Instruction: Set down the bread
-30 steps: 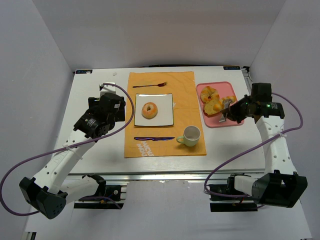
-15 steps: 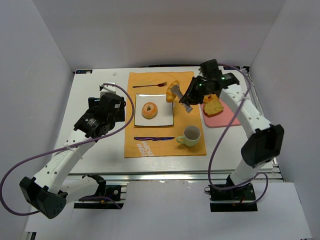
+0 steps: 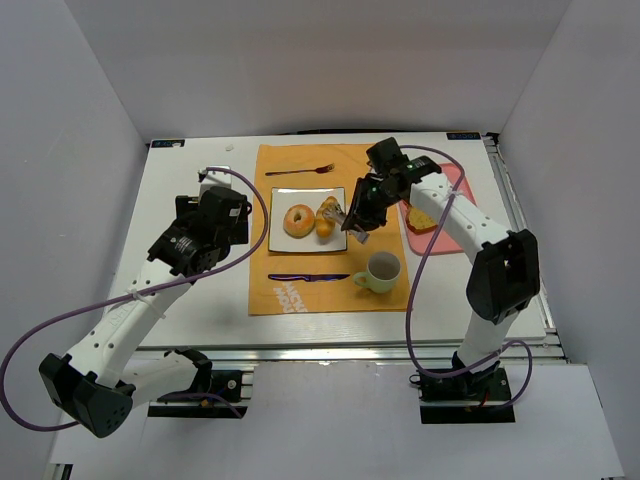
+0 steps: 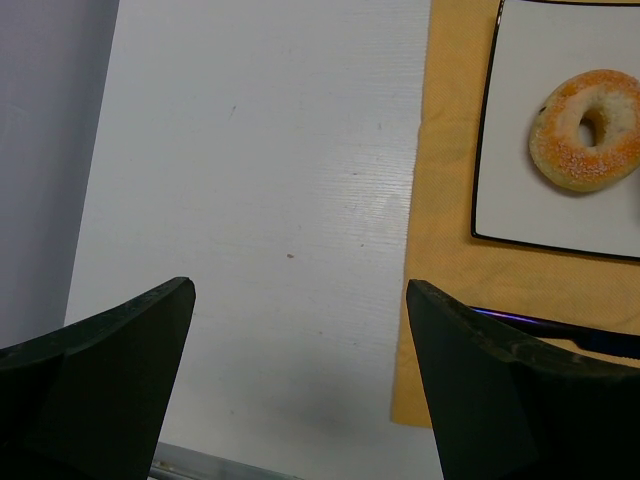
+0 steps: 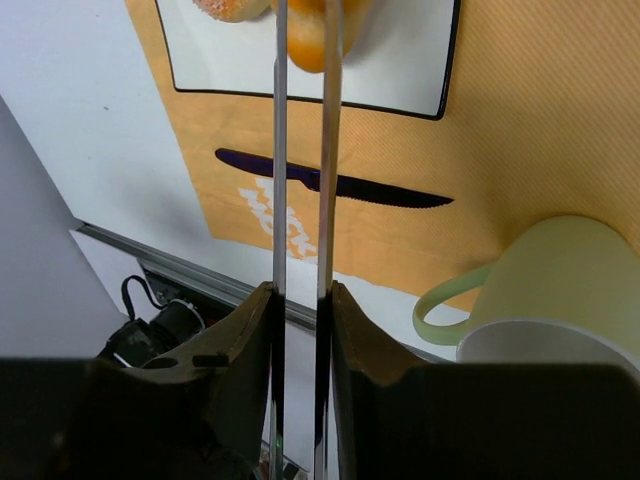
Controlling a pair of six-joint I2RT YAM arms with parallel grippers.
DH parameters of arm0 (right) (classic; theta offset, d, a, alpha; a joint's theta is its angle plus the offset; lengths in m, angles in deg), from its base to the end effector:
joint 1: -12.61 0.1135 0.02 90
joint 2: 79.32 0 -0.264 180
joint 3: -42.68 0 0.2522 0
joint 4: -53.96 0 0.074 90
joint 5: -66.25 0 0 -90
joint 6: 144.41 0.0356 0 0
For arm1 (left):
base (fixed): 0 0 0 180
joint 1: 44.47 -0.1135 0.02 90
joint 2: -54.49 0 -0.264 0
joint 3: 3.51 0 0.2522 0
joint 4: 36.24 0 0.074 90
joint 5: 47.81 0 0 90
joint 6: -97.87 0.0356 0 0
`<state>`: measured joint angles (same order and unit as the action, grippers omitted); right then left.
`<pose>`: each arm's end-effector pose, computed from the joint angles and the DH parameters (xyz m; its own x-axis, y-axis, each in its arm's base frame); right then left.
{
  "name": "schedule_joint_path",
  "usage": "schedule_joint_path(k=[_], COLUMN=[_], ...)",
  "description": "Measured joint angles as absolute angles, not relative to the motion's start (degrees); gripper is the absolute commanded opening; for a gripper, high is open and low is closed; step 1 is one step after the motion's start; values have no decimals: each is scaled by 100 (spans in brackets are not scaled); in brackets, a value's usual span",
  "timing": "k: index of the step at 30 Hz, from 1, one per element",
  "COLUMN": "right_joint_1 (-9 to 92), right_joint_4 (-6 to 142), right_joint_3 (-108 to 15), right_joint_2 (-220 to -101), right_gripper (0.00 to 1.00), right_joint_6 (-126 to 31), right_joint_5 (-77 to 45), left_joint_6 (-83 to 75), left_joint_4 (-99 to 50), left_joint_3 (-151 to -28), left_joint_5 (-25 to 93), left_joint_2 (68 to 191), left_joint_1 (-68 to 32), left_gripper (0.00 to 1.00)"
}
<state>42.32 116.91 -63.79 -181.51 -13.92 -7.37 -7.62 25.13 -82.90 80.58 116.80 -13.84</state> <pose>0.3281 0.1988 0.2980 -0.9557 0.1719 -0.2390 0.0232 0.8533 0.5208 0.1931 -0.0887 0.3502 -0.5835 0.1022 -0.8056 -0.1442 0.9632 0.2267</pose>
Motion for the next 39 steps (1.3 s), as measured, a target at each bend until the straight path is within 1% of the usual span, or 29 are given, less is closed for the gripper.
schedule_joint_path(k=[6, 11, 14, 16, 17, 22, 25, 28, 30, 31, 34, 39], right_joint_1=[4265, 4269, 4269, 4269, 4269, 4175, 3491, 2125, 1275, 1028, 477, 77], right_joint_4=[11721, 11758, 11791, 11837, 11861, 12215, 12296, 12466, 12648, 12779, 13137, 13140], right_joint_3=[-6392, -6464, -6556, -6628, -6667, -6792, -6433, -5769, -5321, -5113, -4414, -3126], right_joint_2=[-18203, -18201, -18160, -18088, -18035, -17390, -16367, -15063, -14416, -14156, -13705, -13756], right_gripper=[37, 49, 53, 53, 51, 50, 51, 52, 52, 52, 53, 54], right_joint_6=[-1433, -1411, -1385, -1368, -1359, -1223, -1134, -1213, -1315, -1374, -1573, -1720], right_joint_5=[-857, -980, -1028, -1056, -1082, -1720, -2042, -2531, -2835, -2949, -3229, -3408], left_joint_6=[-762, -762, -762, -762, -762, -762, -762, -764, -764, -764, -766, -764], left_joint_4=[2513, 2513, 2513, 2513, 2513, 2513, 2509, 2504, 2502, 2500, 2483, 2430], left_joint_3=[-8290, -8290, -8290, -8290, -8290, -8290, -8290, -8290, -8290, -8290, -8290, -8290], left_joint_5=[8058, 8058, 8058, 8056, 8058, 8054, 8047, 8004, 7964, 7947, 7912, 7903], left_joint_2=[11680, 11680, 11680, 11680, 11680, 11677, 11680, 11677, 11677, 11677, 11677, 11677], left_joint_1=[-1384, -1384, -1384, -1384, -1384, -1384, -1384, -1382, -1369, -1358, -1314, -1233], left_gripper=[98, 98, 98, 98, 98, 98, 98, 98, 98, 98, 98, 98])
